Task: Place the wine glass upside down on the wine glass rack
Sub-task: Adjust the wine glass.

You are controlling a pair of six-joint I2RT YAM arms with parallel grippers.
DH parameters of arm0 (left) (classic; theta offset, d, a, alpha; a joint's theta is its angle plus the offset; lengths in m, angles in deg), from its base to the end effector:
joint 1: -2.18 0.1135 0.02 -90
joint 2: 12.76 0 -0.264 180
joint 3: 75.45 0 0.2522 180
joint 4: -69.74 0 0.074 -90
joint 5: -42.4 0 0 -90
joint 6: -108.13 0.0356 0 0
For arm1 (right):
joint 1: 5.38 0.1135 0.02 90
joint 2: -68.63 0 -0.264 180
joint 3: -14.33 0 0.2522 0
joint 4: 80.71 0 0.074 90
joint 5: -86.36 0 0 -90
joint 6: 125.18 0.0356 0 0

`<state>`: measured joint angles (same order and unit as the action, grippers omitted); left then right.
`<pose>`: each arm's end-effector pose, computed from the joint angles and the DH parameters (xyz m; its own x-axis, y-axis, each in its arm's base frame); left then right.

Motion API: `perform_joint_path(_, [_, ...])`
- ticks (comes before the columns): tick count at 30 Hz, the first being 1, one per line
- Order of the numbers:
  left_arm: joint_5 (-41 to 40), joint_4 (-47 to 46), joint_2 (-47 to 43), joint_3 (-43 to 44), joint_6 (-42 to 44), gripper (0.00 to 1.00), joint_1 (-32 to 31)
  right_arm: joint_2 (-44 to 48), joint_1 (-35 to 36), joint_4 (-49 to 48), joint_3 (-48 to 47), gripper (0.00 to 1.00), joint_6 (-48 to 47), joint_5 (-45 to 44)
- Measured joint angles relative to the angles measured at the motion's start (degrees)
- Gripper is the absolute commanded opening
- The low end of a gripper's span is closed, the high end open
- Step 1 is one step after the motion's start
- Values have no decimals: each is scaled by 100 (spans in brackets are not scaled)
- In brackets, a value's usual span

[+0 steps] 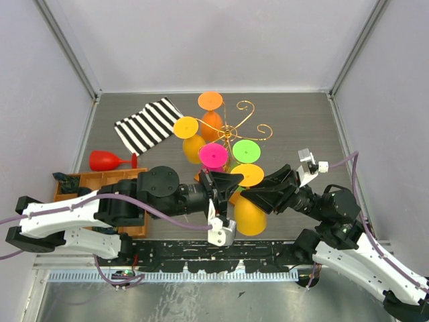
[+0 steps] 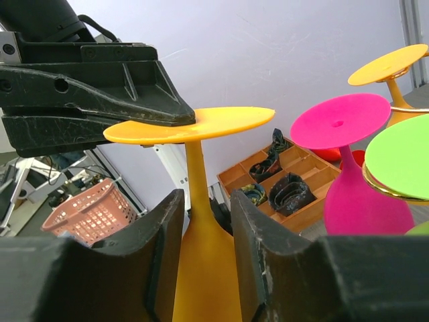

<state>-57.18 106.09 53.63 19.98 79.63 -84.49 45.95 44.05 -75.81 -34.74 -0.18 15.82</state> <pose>0.0200 -0.2422 0.4639 0.8531 0.2558 -0.4547 0.4716 -0.0057 0.8818 0.0576 0.0855 0.3668 -0.3313 0.4446 -0.8322 -0.8885 0.1498 0.4337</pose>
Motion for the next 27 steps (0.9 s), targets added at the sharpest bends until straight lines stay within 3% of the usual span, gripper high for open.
perform_joint_path(4, [-55, 0, 4, 0, 0, 0, -26, 20, 0, -109, 39, 27, 46, -37])
perform_joint_path(9, [-129, -4, 20, -7, -4, 0, -48, 31, 0, -203, 48, 2, 103, -66])
perform_joint_path(12, [-162, -46, 22, -33, -11, 0, -50, 31, 0, -225, 52, 1, 101, -72])
perform_joint_path(13, [-168, -48, 22, -33, -13, 3, -50, 33, 0, -225, 52, 1, 103, -74])
perform_joint_path(17, [-203, -92, 28, -42, -26, 39, -50, 31, 0, -225, 52, 1, 116, -98])
perform_joint_path(18, [-225, -129, 28, -57, -13, 44, -50, 33, 2, -219, 52, 1, 125, -111])
perform_joint_path(22, [-299, -363, -15, -166, -66, 52, -48, 72, 0, 0, 39, 1, 111, -225])
perform_joint_path(27, [-348, -651, -142, -299, -232, 70, -50, 155, 0, 671, -236, 1, -98, -490])
